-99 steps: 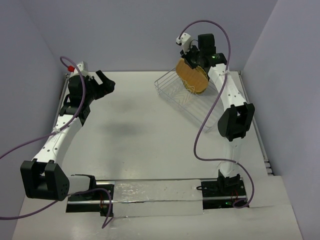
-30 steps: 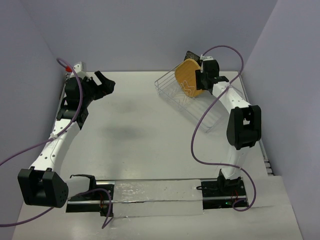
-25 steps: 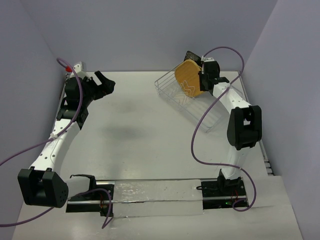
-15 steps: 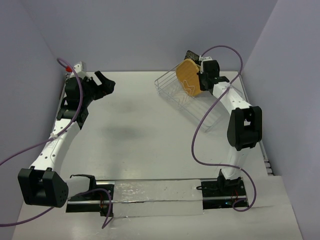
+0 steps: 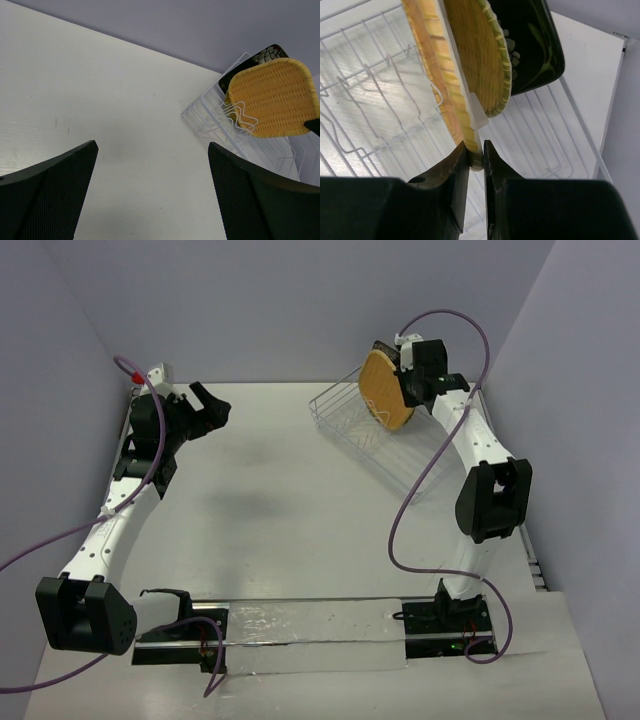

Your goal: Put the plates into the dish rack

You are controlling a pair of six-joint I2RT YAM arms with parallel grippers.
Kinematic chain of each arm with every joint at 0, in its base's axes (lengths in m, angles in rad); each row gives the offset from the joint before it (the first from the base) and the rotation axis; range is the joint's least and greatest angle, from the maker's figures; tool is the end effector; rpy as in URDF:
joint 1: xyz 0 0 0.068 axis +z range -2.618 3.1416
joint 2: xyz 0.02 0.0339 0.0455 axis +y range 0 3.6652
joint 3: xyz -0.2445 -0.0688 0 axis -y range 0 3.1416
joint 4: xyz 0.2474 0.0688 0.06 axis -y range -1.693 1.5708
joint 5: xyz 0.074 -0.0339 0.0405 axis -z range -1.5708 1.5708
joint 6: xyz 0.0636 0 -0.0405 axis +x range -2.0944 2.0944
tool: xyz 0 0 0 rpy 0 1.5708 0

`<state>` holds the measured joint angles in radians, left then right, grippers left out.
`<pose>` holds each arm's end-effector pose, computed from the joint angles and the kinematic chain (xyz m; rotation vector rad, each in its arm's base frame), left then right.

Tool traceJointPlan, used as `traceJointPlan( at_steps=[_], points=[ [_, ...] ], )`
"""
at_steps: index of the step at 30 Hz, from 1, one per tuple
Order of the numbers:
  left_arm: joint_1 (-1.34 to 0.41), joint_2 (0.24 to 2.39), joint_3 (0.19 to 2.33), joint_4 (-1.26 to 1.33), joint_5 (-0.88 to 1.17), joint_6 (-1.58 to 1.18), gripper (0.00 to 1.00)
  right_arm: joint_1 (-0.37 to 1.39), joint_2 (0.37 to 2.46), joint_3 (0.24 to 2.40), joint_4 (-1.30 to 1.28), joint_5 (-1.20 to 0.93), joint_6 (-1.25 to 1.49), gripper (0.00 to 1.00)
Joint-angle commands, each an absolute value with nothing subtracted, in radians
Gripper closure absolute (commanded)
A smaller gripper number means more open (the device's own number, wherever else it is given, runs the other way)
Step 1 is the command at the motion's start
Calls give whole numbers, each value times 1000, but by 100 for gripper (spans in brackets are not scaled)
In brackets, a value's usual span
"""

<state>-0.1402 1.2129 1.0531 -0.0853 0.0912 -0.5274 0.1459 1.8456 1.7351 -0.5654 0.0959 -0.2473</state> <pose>0.3174 -0.0506 0.3291 -0.2911 1.8271 -0.5527 0.4421 0.0588 0.2953 -0.3882 2.2143 -0.1624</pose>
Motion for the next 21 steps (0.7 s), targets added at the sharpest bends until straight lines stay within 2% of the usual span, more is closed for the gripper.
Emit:
traceJointPlan(
  at_steps=[1, 6, 12, 21],
  points=[
    [-130, 1215, 1065, -35, 114, -522, 1, 144, 1792, 1773, -569, 52, -273, 100],
    [-130, 1220, 1071, -40, 121, -523, 1, 144, 1853, 1866, -629, 19, -378, 100],
    [-130, 1216, 1062, -32, 135, -528, 1, 146, 1947, 2051, -844, -80, -483, 100],
    [-130, 1225, 1068, -39, 138, -532, 1, 148, 1995, 2024, -823, -62, -406, 100]
  ],
)
